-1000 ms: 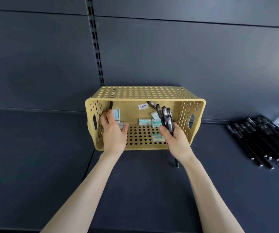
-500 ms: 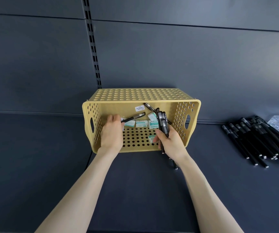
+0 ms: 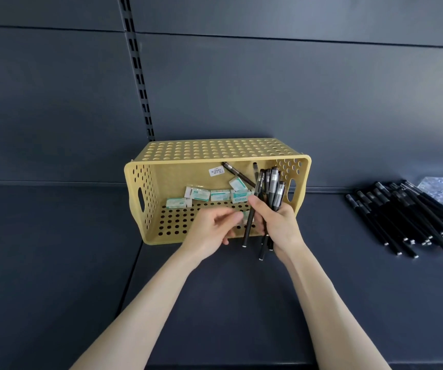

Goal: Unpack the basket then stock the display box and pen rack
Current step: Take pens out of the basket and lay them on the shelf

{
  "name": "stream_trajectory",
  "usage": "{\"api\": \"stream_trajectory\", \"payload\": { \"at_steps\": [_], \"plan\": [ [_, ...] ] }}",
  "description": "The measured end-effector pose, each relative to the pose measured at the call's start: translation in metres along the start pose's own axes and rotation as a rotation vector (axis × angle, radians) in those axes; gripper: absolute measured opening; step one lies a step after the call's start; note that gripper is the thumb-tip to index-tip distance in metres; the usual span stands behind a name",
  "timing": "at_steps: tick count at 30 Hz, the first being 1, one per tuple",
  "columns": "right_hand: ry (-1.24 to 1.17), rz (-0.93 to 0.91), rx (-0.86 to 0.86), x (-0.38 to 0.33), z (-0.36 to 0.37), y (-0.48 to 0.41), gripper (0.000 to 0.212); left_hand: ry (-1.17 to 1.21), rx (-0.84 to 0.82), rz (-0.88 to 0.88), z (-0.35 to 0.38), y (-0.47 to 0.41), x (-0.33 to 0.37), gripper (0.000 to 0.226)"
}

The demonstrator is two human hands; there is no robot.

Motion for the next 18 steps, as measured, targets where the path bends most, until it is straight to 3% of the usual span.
{"api": "stream_trajectory", "payload": {
  "at_steps": [3,6,12,18],
  "plan": [
    [0.043,0.002,0.125,-0.001,-0.006,-0.001,0.039,-0.117,0.214,0.010,-0.015,-0.018,0.002,0.008],
    [0.001,0.026,0.129,0.001,-0.008,-0.003,0.015,0.017,0.379,-0.089,-0.017,-0.048,0.007,0.025],
    [0.143,-0.012,0.117,0.005,-0.012,-0.007,0.029,0.262,0.646,-0.234,-0.002,-0.090,0.010,0.031],
    [0.183,-0.027,0.080,0.007,-0.013,-0.010,0.021,0.283,0.731,-0.173,0.005,-0.095,0.005,0.018]
  ]
}}
Point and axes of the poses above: each hand's wrist, its own y-axis away from the middle knuckle, its own z-axis out of the palm, x = y × z, the point moved 1 cm from there along -y, towards the middle knuckle, and after that the axes turned 10 degrees about -x, right-handed, at the moved point
